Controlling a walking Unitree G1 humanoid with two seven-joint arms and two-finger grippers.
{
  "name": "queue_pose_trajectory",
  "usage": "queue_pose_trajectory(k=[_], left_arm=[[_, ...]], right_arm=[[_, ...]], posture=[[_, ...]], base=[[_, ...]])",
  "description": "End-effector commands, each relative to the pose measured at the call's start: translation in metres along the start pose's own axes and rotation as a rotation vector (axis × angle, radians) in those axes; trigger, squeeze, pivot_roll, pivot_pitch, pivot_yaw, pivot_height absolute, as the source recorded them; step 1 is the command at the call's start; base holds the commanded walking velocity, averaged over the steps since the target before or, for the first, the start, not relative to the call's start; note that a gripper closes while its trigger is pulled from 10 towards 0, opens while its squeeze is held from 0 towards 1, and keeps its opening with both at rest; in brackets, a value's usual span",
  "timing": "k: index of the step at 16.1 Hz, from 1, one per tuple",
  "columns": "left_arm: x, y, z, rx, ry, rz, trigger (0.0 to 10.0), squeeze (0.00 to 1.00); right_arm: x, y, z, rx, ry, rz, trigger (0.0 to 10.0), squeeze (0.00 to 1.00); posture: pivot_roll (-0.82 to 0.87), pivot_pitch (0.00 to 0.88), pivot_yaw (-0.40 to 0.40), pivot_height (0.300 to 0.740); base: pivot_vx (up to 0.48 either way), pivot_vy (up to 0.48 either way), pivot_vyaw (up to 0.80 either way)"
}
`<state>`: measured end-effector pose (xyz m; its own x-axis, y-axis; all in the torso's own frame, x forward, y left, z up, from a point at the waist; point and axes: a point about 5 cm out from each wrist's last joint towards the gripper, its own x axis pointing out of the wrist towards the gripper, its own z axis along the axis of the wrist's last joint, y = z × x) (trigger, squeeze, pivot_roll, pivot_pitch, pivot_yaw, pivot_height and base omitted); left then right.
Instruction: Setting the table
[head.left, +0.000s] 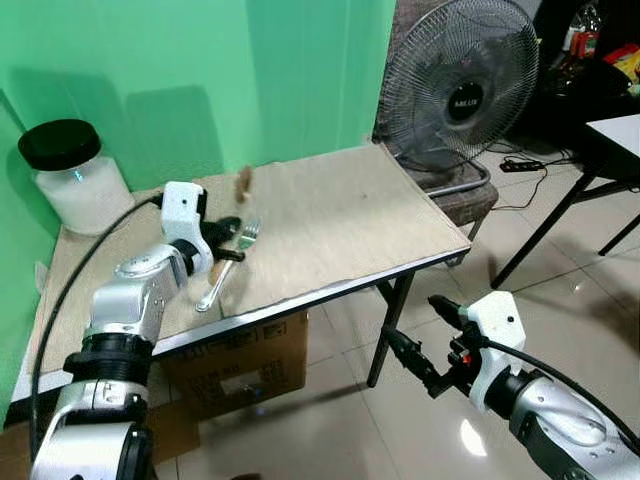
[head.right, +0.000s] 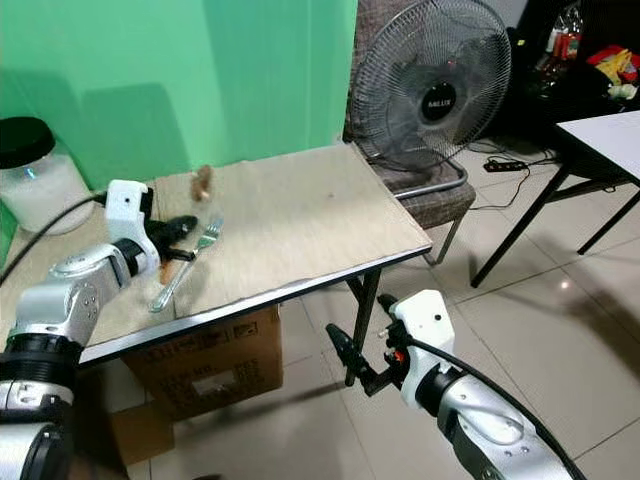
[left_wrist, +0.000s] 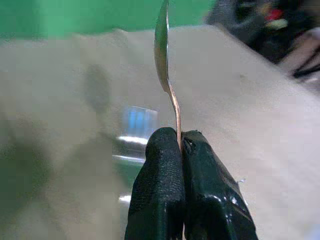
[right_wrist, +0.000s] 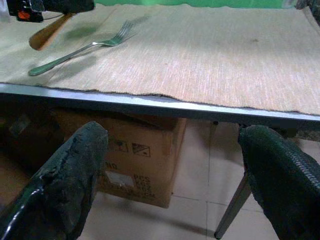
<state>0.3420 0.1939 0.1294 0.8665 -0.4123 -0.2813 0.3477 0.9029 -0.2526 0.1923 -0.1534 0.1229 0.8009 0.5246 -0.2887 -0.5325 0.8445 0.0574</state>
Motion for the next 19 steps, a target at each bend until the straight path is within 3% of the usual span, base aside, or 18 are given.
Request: queue_pose_trajectory(k=[1,3,4,6,7,8,9,10,11,16,18,19], left_arm=[[0.002,-0.019,0.004,-0.053,-0.018,-0.122,0.0,0.0],[0.009,-0.037,-0.009,0.007,0.036,-0.187,0.0,0.0],[0.014,-0.04,-0.015,-0.017,0.05,-0.19,1.8,0.0],[0.025,-0.048,-0.028,-0.074,0.087,-0.198,2.2,0.0],[0.032,-0.049,-0.037,-0.093,0.126,-0.161,7.4,0.0],[0.033,-0.047,-0.038,-0.087,0.133,-0.129,10.0,0.0],[0.036,-0.041,-0.038,-0.128,0.127,-0.083,10.0,0.0],[0.037,-0.04,-0.038,-0.139,0.127,-0.086,10.0,0.18],[0.039,-0.037,-0.039,-0.142,0.13,-0.07,10.0,1.0],[0.042,-0.025,-0.039,-0.09,0.155,-0.012,10.0,1.0],[0.039,-0.016,-0.044,0.019,0.188,0.044,10.0,1.0],[0.039,-0.01,-0.039,0.112,0.176,0.084,10.0,1.0]], right_arm=[[-0.001,-0.001,0.0,-0.006,-0.002,-0.004,10.0,0.0],[-0.001,-0.001,0.0,-0.009,-0.001,-0.005,10.0,0.0],[-0.001,-0.002,0.0,-0.01,0.0,-0.005,10.0,0.0],[-0.001,-0.002,0.0,-0.013,0.003,-0.005,10.0,0.0],[-0.001,-0.002,0.0,-0.02,0.006,-0.004,10.0,0.0],[-0.001,-0.002,0.0,-0.022,0.007,-0.004,10.0,0.0],[-0.003,-0.003,0.001,-0.026,0.007,-0.004,10.0,0.0],[-0.003,-0.003,0.001,-0.028,0.008,-0.004,10.0,0.0],[-0.004,-0.004,0.002,-0.033,0.011,-0.002,10.0,0.0],[-0.005,-0.004,0.003,-0.042,0.016,0.007,10.0,0.0],[-0.005,-0.004,0.003,-0.044,0.016,0.008,10.0,0.0],[-0.005,-0.003,0.003,-0.043,0.014,0.011,10.0,0.0]], posture=[[-0.05,0.0,0.002,0.74],[-0.05,0.0,0.001,0.74],[-0.05,0.0,0.0,0.74],[-0.05,0.0,-0.002,0.74],[-0.06,0.0,-0.003,0.74],[-0.06,0.0,-0.003,0.74],[-0.07,0.0,-0.003,0.74],[-0.07,0.0,-0.005,0.74],[-0.07,0.0,-0.008,0.74],[-0.08,0.0,-0.012,0.74],[-0.08,0.0,-0.014,0.74],[-0.08,0.0,-0.015,0.74]], base=[[0.0,0.0,0.0],[0.0,0.0,0.0],[0.0,0.0,0.0],[0.0,0.0,0.0],[0.0,0.0,0.0],[0.0,0.0,0.0],[0.0,0.0,0.0],[0.0,0.0,0.0],[0.0,0.0,0.0],[0.0,0.0,0.0],[0.0,0.0,0.0],[0.0,0.0,0.0]])
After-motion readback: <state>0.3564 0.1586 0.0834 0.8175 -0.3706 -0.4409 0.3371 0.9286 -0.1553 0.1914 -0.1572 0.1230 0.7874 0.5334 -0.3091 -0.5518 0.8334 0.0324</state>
